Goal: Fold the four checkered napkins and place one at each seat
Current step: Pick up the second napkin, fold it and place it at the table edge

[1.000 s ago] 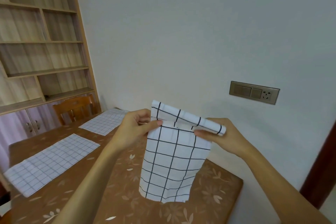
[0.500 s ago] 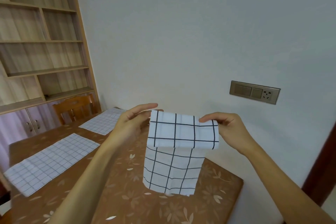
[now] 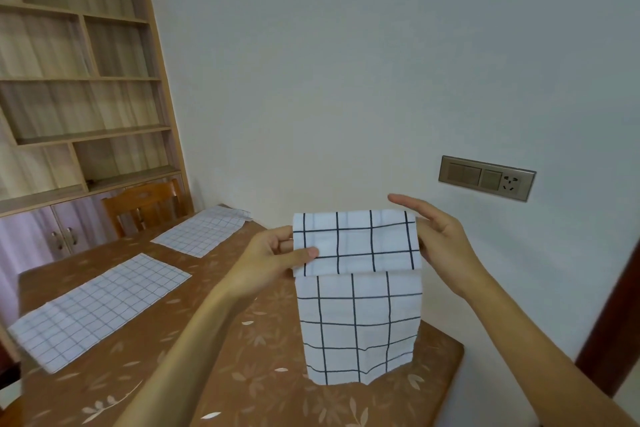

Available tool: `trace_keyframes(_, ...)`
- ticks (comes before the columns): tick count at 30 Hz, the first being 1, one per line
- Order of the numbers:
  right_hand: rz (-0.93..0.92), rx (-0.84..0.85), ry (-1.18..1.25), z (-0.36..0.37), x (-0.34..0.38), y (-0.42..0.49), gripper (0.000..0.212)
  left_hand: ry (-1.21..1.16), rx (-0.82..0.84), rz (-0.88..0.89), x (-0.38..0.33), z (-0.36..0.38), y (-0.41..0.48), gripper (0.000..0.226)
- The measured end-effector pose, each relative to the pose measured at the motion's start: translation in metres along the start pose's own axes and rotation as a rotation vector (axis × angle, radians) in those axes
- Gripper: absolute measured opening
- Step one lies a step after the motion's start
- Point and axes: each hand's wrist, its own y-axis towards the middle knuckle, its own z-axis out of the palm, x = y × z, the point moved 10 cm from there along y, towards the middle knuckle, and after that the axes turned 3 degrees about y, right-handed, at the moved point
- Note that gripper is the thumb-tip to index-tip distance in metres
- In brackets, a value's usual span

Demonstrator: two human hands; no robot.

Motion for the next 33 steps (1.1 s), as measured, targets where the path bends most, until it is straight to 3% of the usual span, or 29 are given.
trace_keyframes(3, 0.294, 0.107, 0.360, 0.020, -0.026, -0.012, 0.039, -0.021, -0.057, 0.013, -0.003, -0.008, 0.003, 0.027)
trace_keyframes(5, 0.337, 0.228, 0.355, 0.033, -0.033, -0.022, 0.048, -0.037, -0.074, 0.020, -0.006, -0.011, 0.003, 0.027)
trace_keyframes(8, 0.281, 0.284, 0.046, 0.036, -0.039, -0.031, 0.036, -0.029, -0.079, 0.033, -0.008, -0.012, 0.003, 0.028)
trace_keyframes(10, 0.230, 0.245, -0.021, 0.034, -0.036, -0.030, 0.026, -0.008, -0.074, 0.050, -0.010, -0.013, 0.003, 0.029)
trace_keyframes(17, 0.160, 0.120, 0.029, 0.026, -0.029, -0.023, 0.022, 0.215, 0.043, 0.067, -0.004, -0.009, 0.000, 0.047)
trace_keyframes(25, 0.165, 0.095, 0.052, 0.017, -0.028, -0.018, 0.023, 0.049, -0.065, 0.064, -0.004, -0.026, 0.002, 0.040)
trace_keyframes(30, 0.155, 0.026, 0.104, 0.008, -0.027, -0.014, 0.012, -0.012, 0.047, -0.026, 0.007, -0.013, -0.002, 0.046)
trace_keyframes(33, 0.129, 0.006, 0.110, 0.004, -0.022, -0.012, 0.013, 0.057, 0.102, -0.067, 0.015, -0.003, -0.004, 0.021)
